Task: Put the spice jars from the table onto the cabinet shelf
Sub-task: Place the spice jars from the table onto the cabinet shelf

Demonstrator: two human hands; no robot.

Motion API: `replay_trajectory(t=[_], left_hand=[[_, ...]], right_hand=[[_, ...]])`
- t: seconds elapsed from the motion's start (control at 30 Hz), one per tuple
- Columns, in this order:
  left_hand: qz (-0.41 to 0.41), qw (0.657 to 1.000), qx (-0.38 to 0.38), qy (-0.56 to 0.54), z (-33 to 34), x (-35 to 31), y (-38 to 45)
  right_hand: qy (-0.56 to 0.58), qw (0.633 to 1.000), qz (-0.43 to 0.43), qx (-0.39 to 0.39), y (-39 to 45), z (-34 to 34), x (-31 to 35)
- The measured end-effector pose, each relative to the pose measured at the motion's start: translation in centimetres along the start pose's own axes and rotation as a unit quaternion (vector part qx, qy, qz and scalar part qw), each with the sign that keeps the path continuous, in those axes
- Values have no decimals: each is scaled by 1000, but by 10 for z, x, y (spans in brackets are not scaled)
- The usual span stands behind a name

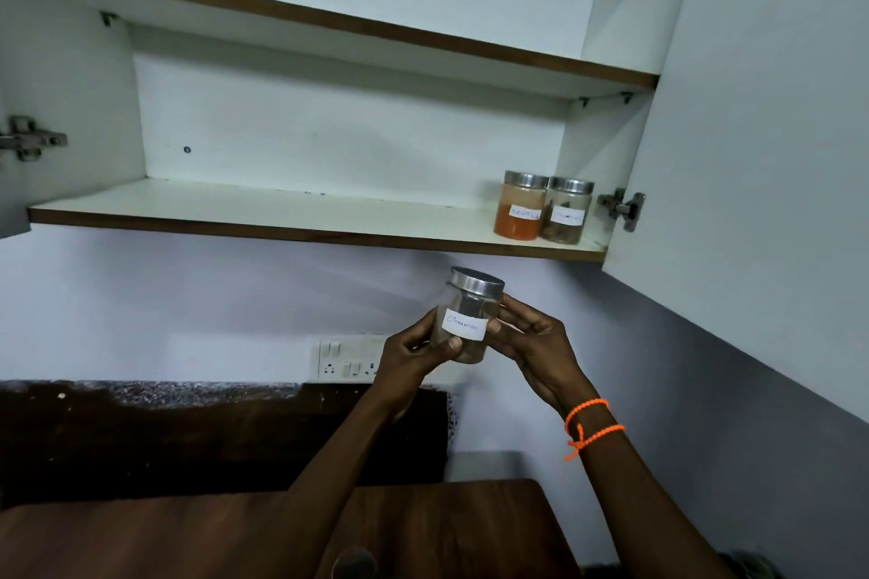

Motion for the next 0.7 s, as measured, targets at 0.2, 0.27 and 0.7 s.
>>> replay_trajectory(t=[0.2,0.27,0.7], left_hand=[[26,1000,4,7,4,-13,6],[28,1000,5,11,5,-17,9],[169,907,-61,380,19,-118,98]], right_hand=[[-14,1000,-17,10,9,2,16],[-20,999,-23,13,12,3,21],[-34,993,-110,-35,91,25,83]])
Point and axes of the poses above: each hand's wrist, its own y-axis towards the middle knuckle, its own z-axis out of the palm, x = y × z, the point moved 2 cm from there along y, towards the middle knuckle, and after that the axes turned 7 degrees about -z, right-handed, at the moved point
